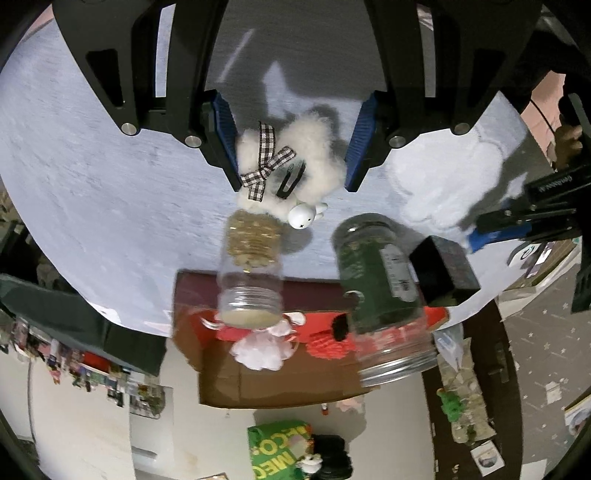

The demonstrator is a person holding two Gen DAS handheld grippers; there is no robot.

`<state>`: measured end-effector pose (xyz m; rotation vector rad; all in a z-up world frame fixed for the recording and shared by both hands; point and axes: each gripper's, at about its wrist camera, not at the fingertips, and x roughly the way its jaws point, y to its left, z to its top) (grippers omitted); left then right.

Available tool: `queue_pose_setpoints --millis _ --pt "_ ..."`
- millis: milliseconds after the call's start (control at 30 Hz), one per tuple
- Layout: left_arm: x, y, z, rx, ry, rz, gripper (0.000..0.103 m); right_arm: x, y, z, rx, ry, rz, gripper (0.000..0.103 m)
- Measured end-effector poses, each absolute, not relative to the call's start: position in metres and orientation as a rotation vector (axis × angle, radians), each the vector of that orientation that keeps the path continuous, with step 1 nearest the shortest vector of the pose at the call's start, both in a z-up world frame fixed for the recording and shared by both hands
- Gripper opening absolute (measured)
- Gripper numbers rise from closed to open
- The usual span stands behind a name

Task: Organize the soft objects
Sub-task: 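Carry the blue roll and white bear over into the red-lined box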

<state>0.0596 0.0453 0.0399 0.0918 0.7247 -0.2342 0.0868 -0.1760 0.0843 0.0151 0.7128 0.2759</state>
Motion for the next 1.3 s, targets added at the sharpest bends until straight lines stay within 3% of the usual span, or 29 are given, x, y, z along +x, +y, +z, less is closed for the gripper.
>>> queue_pose_setpoints --millis 533,1300 --pt "0.076 0.101 0.048 0.060 0.706 -0.177 0.024 0.104 -0.224 0.093 0.035 0.730 0.196 0.052" --pt "0.148 0.100 0.073 0.204 0.684 -0.340 0.024 0.167 -0.237 0.115 -0.179 0.722 0.236 0.052"
